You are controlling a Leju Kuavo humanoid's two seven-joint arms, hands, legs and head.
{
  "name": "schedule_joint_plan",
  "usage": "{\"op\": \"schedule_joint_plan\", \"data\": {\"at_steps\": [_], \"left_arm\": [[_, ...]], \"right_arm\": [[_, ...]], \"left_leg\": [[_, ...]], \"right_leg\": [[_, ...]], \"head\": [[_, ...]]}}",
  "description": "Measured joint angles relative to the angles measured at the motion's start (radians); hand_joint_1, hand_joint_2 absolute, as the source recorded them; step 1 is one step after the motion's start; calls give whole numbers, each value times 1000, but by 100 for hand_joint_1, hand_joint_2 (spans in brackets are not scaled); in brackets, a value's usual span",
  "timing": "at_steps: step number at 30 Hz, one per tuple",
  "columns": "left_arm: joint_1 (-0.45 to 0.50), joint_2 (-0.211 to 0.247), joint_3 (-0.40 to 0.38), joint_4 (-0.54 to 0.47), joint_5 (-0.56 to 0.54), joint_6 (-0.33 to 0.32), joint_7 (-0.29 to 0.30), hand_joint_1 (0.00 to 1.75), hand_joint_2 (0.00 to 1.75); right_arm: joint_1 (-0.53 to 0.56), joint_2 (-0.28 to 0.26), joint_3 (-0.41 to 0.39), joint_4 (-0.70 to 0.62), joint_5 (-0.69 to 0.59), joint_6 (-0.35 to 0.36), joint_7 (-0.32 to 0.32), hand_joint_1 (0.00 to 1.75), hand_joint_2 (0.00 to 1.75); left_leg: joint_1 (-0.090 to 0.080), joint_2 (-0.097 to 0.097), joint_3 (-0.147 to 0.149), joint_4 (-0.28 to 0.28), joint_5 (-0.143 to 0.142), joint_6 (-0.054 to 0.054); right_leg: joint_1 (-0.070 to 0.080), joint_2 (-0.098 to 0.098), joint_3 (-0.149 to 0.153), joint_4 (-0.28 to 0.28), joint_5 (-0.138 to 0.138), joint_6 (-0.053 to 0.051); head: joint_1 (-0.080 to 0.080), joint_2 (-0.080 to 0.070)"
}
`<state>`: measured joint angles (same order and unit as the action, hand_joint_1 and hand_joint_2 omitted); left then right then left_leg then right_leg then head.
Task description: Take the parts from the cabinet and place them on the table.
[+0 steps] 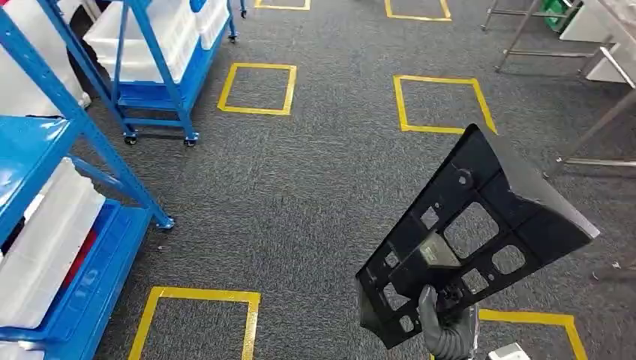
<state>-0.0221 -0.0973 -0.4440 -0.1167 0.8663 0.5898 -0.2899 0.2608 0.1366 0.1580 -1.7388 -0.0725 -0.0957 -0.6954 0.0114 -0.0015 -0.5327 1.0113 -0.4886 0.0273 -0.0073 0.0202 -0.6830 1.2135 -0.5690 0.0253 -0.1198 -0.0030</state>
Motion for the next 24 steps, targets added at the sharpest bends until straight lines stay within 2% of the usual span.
{"op": "schedule_joint_plan", "data": {"at_steps": [1, 2, 3, 4, 5, 6, 7, 8, 11, 12, 13, 14, 15, 16, 17, 18, 19, 21, 22, 23, 24], "left_arm": [[1, 2, -1, 0, 0, -4, -1, 0, 0], [0, 3, -2, 0, 0, -7, -3, 0, 0], [-1, 5, -2, 0, 0, -8, -3, 0, 0], [-2, 6, -2, 0, 0, -9, -4, 0, 0], [-3, 6, -3, -2, 0, -10, -6, 0, 0], [-3, 6, -3, -3, 0, -11, -6, 0, 0], [-3, 6, -4, -5, 0, -12, -6, 0, 0], [-3, 6, -4, -6, 0, -12, -6, 0, 0], [-9, 7, -5, -11, 1, -16, -8, 0, 0], [-10, 7, -6, -14, 3, -21, -10, 0, 0], [-9, 10, -6, -14, 3, -27, -13, 0, 0], [-6, 11, -6, -14, 3, -32, -16, 0, 0], [-4, 13, -6, -14, 3, -41, -18, 0, 0], [-2, 15, -7, -14, 3, -48, -21, 0, 0], [-1, 15, -8, -14, 3, -54, -23, 0, 0], [0, 15, -8, -14, 5, -60, -24, 0, 0], [-1, 15, -8, -14, 8, -65, -24, 0, 0], [-2, 18, -8, -14, 16, -59, -27, 0, 0], [-4, 19, -8, -14, 16, -55, -27, 0, 0], [-4, 19, -8, -14, 16, -54, -27, 0, 0], [-8, 19, -8, -14, 15, -54, -27, 0, 0]], "right_arm": [[4, 0, -3, -2, 4, -1, 0, 175, 175], [10, -1, -8, -3, 5, -3, 0, 175, 175], [14, -1, -12, -3, 5, -4, 0, 175, 175], [18, -2, -15, -5, 5, -5, 0, 175, 175], [21, -3, -18, -10, 5, -7, 0, 175, 175], [23, -4, -21, -14, 9, -10, 0, 175, 175], [23, -4, -23, -18, 14, -12, 0, 175, 175], [22, -5, -24, -19, 21, -16, 1, 175, 175], [32, -10, -24, -25, 31, -29, 0, 175, 175], [34, -10, -24, -27, 35, -36, 0, 175, 175], [34, -11, -24, -28, 38, -45, -3, 175, 175], [30, -11, -24, -28, 39, -50, -2, 175, 175], [30, -11, -24, -28, 40, -58, 0, 175, 175], [31, -12, -24, -29, 41, -67, -1, 175, 175], [34, -13, -24, -29, 44, -74, 0, 175, 175], [38, -13, -24, -30, 50, -84, 0, 175, 175], [43, -15, -24, -32, 55, -94, 0, 175, 175], [49, -17, -24, -43, 70, -118, 0, 175, 175], [49, -17, -24, -45, 74, -126, 0, 175, 175], [49, -17, -24, -47, 78, -134, 0, 175, 175], [52, -18, -24, -51, 82, -142, 0, 175, 175]], "left_leg": [[-2, 17, -1, 0, -1, 1], [-4, 33, -2, 1, -1, 2], [-5, 47, -2, 1, -2, 3], [-6, 61, -2, 1, -3, 3], [-8, 75, 0, 1, -5, 2], [-9, 87, 4, 1, -7, 1], [-12, 95, 7, 1, -9, -2], [-17, 106, 7, 4, -13, -9], [-17, 140, 16, -2, -14, -18], [-17, 132, 13, 4, -23, -27], [-12, 76, 9, 26, -38, -32], [-9, 34, -16, 82, -76, -35], [-7, 16, -51, 159, -117, -38], [-7, 10, -88, 239, -151, -40], [-6, 10, -118, 301, -167, -43], [-4, 10, -126, 315, -156, -44], [-2, 9, -112, 282, -127, -45], [5, -5, -39, 119, -32, -47], [12, -40, -8, 44, -3, -49], [11, -87, 1, 25, -21, -49], [11, -78, -3, 27, -19, -38]], "right_leg": [[-1, -9, -32, 69, -27, 2], [-2, -12, -52, 114, -37, 3], [-2, -14, -48, 111, -24, 3], [-3, -18, -23, 67, 7, 1], [-2, -27, 28, -24, 52, -4], [2, -53, 85, -123, 90, -11], [13, -115, 119, -189, 87, -21], [21, -112, 119, -195, 90, -27], [23, -72, 111, -197, 93, -36], [7, -56, 121, -212, 104, -44], [9, -48, 121, -215, 106, -46], [6, -36, 120, -215, 108, -51], [6, -25, 119, -215, 108, -53], [6, -12, 119, -214, 108, -54], [6, 4, 118, -213, 108, -54], [6, 20, 119, -212, 108, -54], [5, 35, 120, -210, 108, -53], [1, 67, 120, -201, 104, -46], [-2, 81, 118, -192, 101, -40], [3, 90, 109, -183, 97, -30], [-2, 101, 101, -180, 100, -24]], "head": [[0, 0], [0, 0], [0, 0], [0, 0], [0, 0], [0, 0], [0, 0], [0, 0], [0, 0], [0, 0], [0, 0], [0, 0], [0, 0], [0, 0], [0, 0], [0, 0], [0, 0], [0, 0], [0, 0], [0, 0], [0, 0]]}}
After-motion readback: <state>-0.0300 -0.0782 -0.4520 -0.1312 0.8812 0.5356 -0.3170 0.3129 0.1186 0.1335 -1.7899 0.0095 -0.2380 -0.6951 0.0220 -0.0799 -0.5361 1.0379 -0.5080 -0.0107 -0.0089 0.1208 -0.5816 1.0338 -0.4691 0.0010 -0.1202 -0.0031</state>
